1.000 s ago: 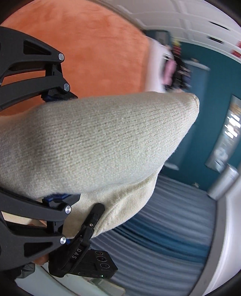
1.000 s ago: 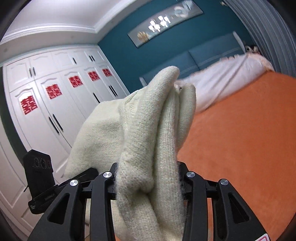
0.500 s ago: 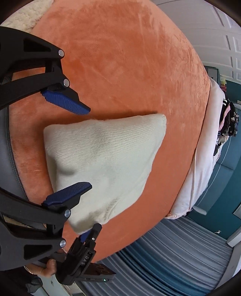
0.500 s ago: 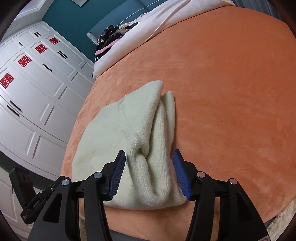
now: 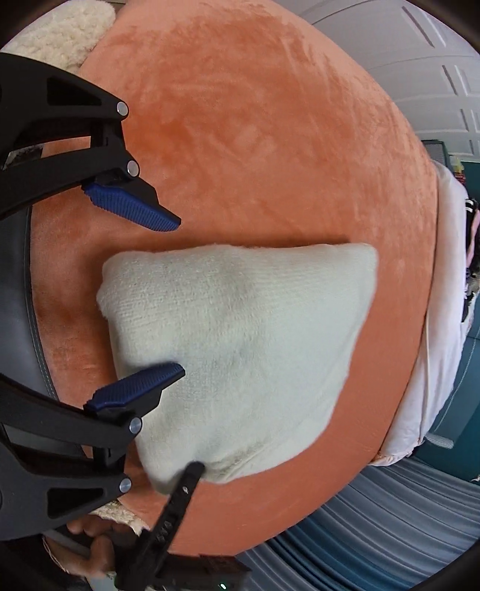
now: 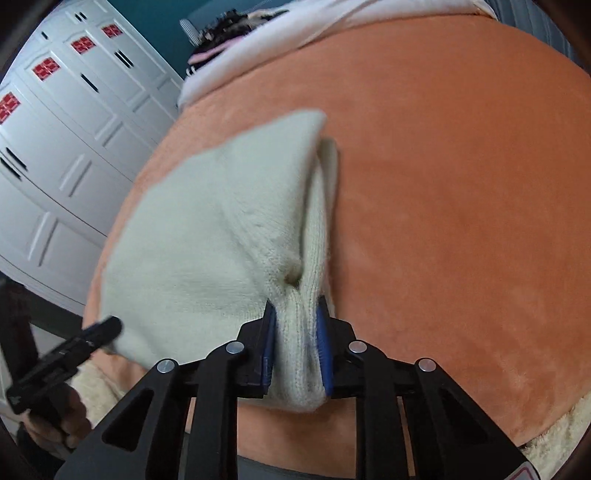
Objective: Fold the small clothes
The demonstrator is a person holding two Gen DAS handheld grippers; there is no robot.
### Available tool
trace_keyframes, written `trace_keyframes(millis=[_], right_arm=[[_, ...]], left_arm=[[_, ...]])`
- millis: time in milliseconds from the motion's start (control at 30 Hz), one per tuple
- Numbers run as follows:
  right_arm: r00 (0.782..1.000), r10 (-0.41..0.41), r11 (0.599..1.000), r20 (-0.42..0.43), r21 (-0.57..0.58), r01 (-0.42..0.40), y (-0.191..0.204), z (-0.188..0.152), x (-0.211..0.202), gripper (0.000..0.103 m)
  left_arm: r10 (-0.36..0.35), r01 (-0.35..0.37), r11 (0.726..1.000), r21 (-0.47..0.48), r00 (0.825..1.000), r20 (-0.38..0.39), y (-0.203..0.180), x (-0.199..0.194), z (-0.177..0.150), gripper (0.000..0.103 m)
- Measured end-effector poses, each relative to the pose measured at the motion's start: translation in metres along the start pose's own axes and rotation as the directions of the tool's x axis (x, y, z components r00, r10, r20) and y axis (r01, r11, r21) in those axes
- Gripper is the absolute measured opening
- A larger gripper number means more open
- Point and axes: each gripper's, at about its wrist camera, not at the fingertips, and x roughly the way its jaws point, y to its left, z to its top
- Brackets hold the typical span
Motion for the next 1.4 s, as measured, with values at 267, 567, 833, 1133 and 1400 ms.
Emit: trace_keyframes(millis=[267, 567, 833, 1133, 1400], right_arm=[[0.985, -0.045, 0.986, 0.167, -0.154, 0.071, 0.059, 0.003, -0.067, 0.021], [0.988, -0.145, 0.974, 0.06, -0.169, 0.153, 0.056, 0.002, -0.028, 0.011], [0.99, -0.126, 0.985, 0.063, -0.107, 0.132, 0.046, 0.047, -0.02, 0.039], [0.99, -0.051, 0.979, 0.13, -0.188, 0.075, 0.077, 0.07, -0.035, 0.013], [0.995, -0.092, 0.994, 0.046, -0.06, 0.094, 0.042, 0.057, -0.023, 0.022]], left_arm=[[0.075, -0.076, 0.997, 0.029, 0.997, 0.02, -0.013, -0.012, -0.002, 0.071], [0.097, -0.097, 0.995, 0.017, 0.995, 0.004, -0.018, -0.016, -0.009, 0.072], [0.1, -0.1, 0.995, -0.005, 0.995, 0.002, -0.016, -0.016, -0.012, 0.073], [0.113, -0.113, 0.993, -0.014, 0.993, 0.013, -0.008, -0.016, -0.012, 0.078], [0.148, -0.148, 0.989, 0.016, 0.989, 0.01, -0.017, -0.011, -0.017, 0.079]])
